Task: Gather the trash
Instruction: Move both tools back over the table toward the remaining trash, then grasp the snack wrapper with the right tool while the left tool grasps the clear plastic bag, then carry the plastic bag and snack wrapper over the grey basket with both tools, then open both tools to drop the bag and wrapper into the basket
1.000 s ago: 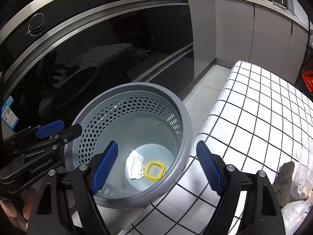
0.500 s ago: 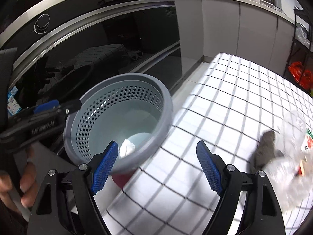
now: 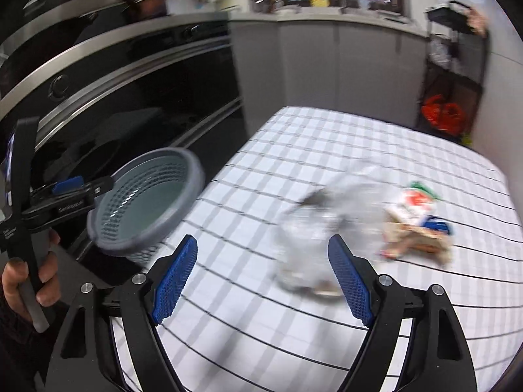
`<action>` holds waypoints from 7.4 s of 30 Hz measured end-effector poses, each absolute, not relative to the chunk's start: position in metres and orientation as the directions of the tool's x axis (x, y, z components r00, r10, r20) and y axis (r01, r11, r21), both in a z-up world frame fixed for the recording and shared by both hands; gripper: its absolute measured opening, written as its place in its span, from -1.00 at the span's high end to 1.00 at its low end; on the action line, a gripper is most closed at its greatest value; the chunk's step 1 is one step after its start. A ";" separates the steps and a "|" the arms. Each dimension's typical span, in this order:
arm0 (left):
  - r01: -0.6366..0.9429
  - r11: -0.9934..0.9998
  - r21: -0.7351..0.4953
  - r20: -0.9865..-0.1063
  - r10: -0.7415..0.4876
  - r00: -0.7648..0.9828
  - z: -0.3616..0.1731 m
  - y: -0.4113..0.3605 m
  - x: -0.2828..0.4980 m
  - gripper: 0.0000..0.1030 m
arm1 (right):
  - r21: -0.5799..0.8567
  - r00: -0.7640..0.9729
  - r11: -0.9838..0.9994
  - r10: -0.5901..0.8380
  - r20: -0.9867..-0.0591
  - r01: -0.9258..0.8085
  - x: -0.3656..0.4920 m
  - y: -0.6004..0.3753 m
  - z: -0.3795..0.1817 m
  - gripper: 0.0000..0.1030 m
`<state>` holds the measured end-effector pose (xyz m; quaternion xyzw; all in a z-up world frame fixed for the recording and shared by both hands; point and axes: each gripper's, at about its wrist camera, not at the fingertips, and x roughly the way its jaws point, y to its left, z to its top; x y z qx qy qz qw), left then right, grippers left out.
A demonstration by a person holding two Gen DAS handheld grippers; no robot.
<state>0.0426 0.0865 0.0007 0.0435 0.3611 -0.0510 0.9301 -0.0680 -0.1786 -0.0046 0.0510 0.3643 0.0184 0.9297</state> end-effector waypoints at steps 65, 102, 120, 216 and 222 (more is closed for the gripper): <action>0.424 0.905 -0.010 -0.695 -0.312 0.648 -0.035 -0.105 0.000 -0.82 | 0.131 0.625 0.957 -0.064 -0.778 0.260 -0.051 -0.350 -0.065 0.62; 0.451 0.892 -0.034 -0.692 -0.347 0.633 -0.033 -0.109 0.002 0.60 | 0.127 0.652 0.967 -0.050 -0.757 0.222 -0.062 -0.341 -0.054 0.62; 0.416 0.909 -0.032 -0.688 -0.322 0.651 -0.026 -0.084 0.005 0.60 | 0.047 0.670 0.985 -0.077 -0.739 0.165 -0.057 -0.327 -0.058 -0.14; -0.063 0.998 0.009 -0.752 0.048 0.657 -0.015 0.165 0.085 -0.19 | 0.187 0.618 0.932 0.347 -0.705 -0.309 0.088 -0.002 -0.039 -0.06; -0.059 0.998 0.005 -0.758 0.042 0.650 -0.016 0.164 0.087 -0.20 | 0.199 0.617 0.936 0.343 -0.708 -0.292 0.085 -0.008 -0.040 -0.06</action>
